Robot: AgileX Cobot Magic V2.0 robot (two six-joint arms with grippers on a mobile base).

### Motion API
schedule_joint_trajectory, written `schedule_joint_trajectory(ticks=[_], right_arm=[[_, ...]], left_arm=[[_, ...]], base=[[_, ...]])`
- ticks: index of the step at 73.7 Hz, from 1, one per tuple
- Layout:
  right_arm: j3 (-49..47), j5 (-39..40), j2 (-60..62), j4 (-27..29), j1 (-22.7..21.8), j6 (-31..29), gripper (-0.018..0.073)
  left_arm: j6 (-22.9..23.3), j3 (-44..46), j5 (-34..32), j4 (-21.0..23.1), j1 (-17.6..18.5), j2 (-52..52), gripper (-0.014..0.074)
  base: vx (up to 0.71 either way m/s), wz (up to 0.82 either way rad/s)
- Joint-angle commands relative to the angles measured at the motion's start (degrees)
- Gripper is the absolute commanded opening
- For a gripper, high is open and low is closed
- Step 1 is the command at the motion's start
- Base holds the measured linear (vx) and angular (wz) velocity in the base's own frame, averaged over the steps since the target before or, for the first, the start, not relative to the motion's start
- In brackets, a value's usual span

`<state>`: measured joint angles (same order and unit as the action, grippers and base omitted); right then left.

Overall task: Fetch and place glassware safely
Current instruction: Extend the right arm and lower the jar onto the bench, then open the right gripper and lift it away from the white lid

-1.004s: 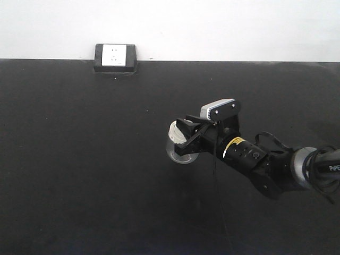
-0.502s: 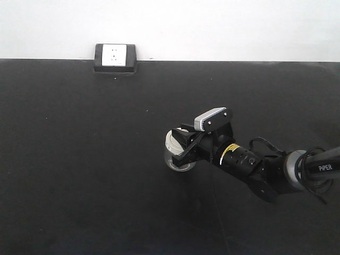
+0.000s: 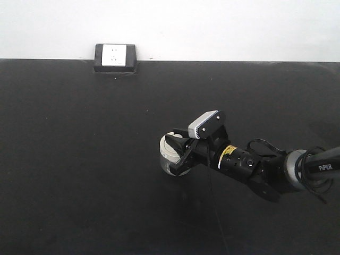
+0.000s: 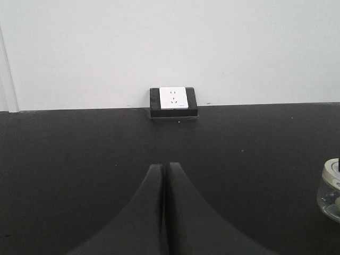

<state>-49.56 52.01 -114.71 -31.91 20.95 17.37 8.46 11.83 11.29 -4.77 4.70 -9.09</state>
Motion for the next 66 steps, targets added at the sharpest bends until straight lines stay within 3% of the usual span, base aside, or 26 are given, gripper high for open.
schedule_joint_trajectory(ticks=[1,19,39,66], right_arm=[[-1.4,3.2,2.8,0.2,-0.1,0.3,0.0179],[-1.4,1.4,3.0,-0.6,-0.1,3.0,0.0281],[-1.4,0.6,6.8,-5.1,-0.1,8.3,0.0422],[-1.4,-18.7,23.5,-9.2,-0.1,16.5,0.0454]], left_arm=[[0.1,1.6,-4.0,0.4,0.1,-0.9,-0.0007],[0.1,1.6,-4.0,0.4,0.1,-0.9,-0.0007],[0.1,1.6,-4.0,0.4,0.1,-0.9,-0.0007],[0.1,1.6,-4.0,0.4,0.1,-0.9,-0.0007]], base=[[0.00,0.00],[0.00,0.00],[0.00,0.00],[0.00,0.00]])
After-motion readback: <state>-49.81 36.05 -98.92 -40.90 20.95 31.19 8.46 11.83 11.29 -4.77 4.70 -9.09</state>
